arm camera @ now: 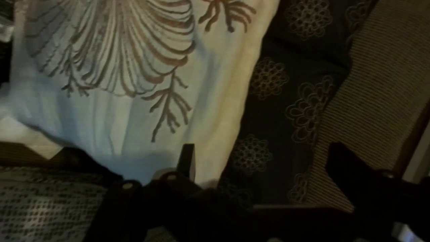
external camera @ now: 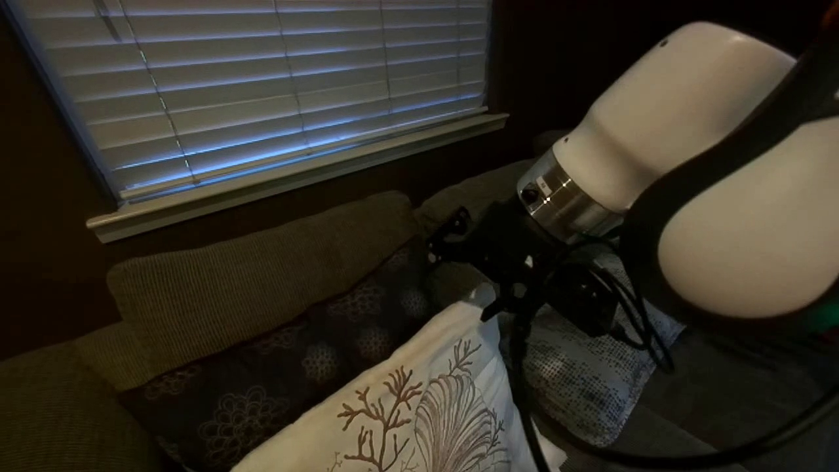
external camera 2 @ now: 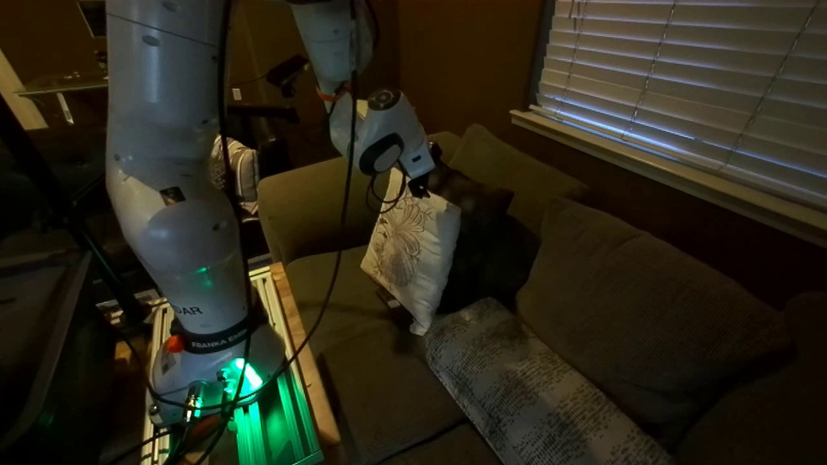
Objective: Move the black and white pillows to the left side of the sofa.
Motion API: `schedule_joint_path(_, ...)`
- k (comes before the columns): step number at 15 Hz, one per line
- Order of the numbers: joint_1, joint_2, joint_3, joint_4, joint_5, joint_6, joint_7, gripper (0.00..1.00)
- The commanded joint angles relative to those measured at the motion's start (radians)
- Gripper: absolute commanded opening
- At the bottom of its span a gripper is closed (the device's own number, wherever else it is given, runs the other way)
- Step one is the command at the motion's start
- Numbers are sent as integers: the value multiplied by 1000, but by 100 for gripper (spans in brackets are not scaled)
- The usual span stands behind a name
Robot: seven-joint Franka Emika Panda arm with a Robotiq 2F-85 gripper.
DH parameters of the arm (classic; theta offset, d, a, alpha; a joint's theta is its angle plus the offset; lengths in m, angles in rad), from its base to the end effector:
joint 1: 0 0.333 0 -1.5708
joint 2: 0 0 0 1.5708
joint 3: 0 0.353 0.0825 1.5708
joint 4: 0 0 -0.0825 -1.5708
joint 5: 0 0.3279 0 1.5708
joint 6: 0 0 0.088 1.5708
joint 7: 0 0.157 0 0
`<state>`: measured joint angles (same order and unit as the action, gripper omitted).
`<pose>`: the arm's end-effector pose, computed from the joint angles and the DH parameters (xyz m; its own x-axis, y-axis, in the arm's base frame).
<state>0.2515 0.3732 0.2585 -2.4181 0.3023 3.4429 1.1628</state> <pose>0.5058 0.2328 0.2813 0.5084 -0.8597 0.0486 -0.6726 -0.4317 -0.6010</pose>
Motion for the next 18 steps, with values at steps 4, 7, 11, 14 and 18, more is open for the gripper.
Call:
schedule_joint_path(4, 283, -176, -452, -45, -200, -449, 8, 100)
schedule_joint_path(7, 301, -154, -499, -18, -242, -467, -15, 100)
schedule_joint_path(11, 383, -154, -602, -2, -324, -514, 11, 100)
schedule_joint_path(14, 432, -127, -648, 53, -445, -570, 6, 100)
schedule_joint_path(18, 384, -149, -558, 101, -619, -617, -30, 100)
